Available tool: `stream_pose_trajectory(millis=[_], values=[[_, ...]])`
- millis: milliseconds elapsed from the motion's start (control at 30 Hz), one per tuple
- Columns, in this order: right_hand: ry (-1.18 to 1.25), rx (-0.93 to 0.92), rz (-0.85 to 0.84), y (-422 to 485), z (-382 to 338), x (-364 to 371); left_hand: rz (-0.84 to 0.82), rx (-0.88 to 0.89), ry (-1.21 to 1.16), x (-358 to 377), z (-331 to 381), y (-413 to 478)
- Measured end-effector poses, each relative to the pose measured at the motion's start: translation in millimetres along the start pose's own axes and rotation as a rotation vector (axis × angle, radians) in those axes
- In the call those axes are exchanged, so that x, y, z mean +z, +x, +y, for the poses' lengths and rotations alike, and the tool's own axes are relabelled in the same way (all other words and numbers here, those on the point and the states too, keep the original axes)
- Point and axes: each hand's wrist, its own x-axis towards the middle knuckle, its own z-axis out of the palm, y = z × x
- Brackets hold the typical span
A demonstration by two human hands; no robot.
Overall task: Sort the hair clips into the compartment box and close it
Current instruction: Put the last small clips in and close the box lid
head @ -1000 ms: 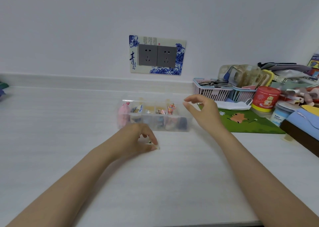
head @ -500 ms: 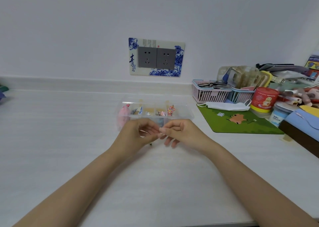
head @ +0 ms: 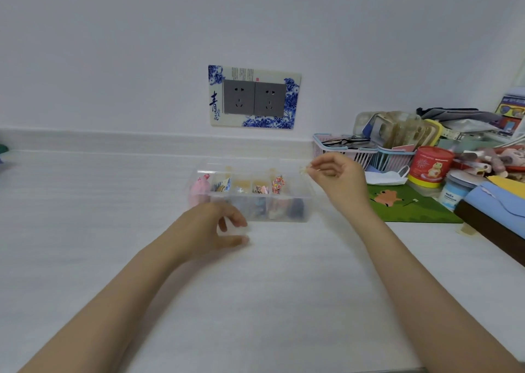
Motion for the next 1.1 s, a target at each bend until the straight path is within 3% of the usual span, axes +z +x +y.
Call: stream_pose_trajectory(millis=[233, 400, 533, 600, 700, 933, 1033, 1100], values=[[-0.116, 0.080, -0.121, 8, 31, 10, -0.067, -0.028, -0.012, 9, -2, 3], [-0.095, -0.045, -0.086, -5, 9, 2, -0.049, -0.028, -0.017, 14, -7, 5], [0.041, -0.034, -0.355, -30, -7, 11, -0.066, -0.007, -0.079, 17, -6, 2], [0.015, 0.068, -0.512, -40, -5, 23, -0.041, 0.018, -0.101, 19, -5, 2], [0.029, 0.246, -0.608, -49, 0, 37, 0.072, 0.073, -0.121, 20, -1, 4], [0.265, 0.346, -0.600, -52, -6, 37, 0.201, 0.148, -0.122, 24, 11, 5], [0.245, 0.318, -0.591, -52, -8, 36, 0.229, 0.174, -0.083, 25, 12, 7], [0.201, 0.250, -0.485, -46, -10, 32, 0.286, 0.240, -0.015, 21, 10, 8]])
